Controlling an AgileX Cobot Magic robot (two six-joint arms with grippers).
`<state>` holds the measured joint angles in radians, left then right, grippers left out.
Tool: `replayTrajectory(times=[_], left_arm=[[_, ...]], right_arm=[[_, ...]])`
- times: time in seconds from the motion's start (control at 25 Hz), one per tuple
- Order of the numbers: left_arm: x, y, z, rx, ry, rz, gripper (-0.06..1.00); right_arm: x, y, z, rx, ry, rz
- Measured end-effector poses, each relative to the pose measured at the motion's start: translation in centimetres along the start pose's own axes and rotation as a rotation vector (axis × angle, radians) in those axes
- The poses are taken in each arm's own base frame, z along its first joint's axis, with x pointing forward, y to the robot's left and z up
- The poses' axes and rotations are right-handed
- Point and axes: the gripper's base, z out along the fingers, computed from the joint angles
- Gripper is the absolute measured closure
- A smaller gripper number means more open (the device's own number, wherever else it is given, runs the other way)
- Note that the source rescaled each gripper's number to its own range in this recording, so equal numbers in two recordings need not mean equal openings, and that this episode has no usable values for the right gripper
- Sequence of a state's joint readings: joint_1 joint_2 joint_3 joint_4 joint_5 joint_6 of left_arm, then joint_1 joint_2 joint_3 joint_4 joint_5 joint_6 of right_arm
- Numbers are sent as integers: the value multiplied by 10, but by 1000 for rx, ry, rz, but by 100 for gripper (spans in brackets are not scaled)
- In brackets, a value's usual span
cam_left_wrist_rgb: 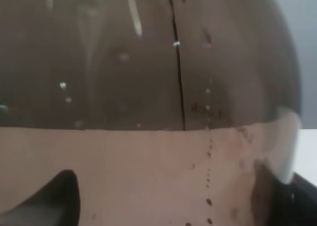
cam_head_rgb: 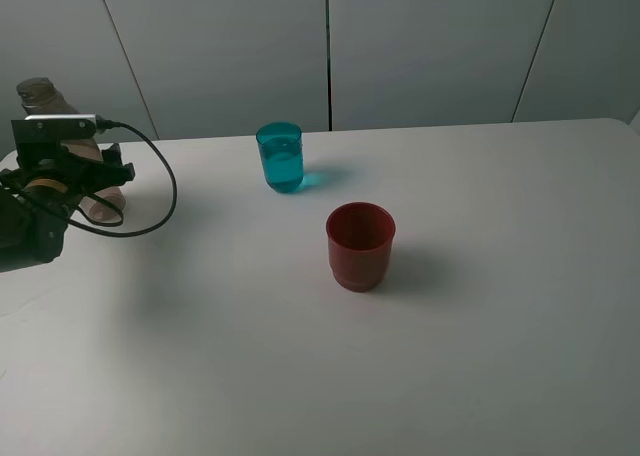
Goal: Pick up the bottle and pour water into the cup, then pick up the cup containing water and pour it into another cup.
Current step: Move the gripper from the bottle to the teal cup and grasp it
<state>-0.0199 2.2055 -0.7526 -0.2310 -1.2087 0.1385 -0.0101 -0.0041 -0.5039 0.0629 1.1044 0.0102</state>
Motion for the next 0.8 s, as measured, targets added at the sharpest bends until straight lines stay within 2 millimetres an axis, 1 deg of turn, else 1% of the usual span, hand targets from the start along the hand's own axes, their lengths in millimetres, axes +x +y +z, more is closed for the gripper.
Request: replayTrajectory(times=[0.24, 0.32, 0.44, 0.8], left_arm=[[2, 0, -3, 10, 8, 6, -4], [3, 0, -5, 13, 14, 9, -6], [0, 0, -8, 15, 13, 9, -6], [-6, 7, -28, -2, 31, 6, -6]], right_arm=[[0, 0, 0, 0, 0, 0], [0, 0, 0, 0, 0, 0], [0, 0, 0, 0, 0, 0], [0, 0, 0, 0, 0, 0]])
